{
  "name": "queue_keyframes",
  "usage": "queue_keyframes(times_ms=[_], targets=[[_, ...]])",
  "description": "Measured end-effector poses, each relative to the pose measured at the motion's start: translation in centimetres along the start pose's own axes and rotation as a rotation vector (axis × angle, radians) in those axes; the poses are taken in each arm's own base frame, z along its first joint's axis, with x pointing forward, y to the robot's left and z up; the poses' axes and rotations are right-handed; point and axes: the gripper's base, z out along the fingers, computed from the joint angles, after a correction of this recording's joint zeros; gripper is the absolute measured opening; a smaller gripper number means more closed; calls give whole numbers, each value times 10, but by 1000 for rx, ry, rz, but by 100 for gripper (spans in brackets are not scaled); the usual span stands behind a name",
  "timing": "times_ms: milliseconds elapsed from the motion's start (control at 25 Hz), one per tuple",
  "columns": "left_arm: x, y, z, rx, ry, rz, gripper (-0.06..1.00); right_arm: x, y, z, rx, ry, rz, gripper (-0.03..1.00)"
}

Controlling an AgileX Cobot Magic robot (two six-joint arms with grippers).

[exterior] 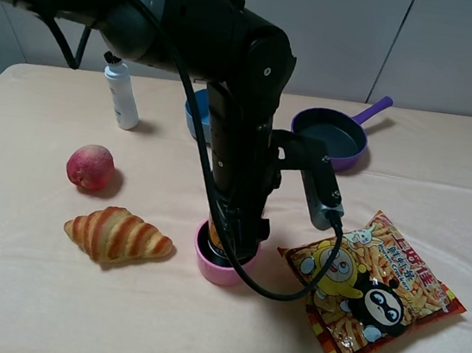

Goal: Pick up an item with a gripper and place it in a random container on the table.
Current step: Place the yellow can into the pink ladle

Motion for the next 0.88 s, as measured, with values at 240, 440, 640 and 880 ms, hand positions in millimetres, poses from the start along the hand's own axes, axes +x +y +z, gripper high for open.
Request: queue_keyframes(times_ms=[240,440,640,880], targets=[[6,-3,8,13,25,-2,69,0,0,0,0,0,0,69],[7,-3,10,7,15,-2,69,0,0,0,0,0,0,69],[6,-3,10,2,7,-2,69,0,0,0,0,0,0,69],[6,-3,11,1,6,-3,69,0,0,0,0,0,0,69]])
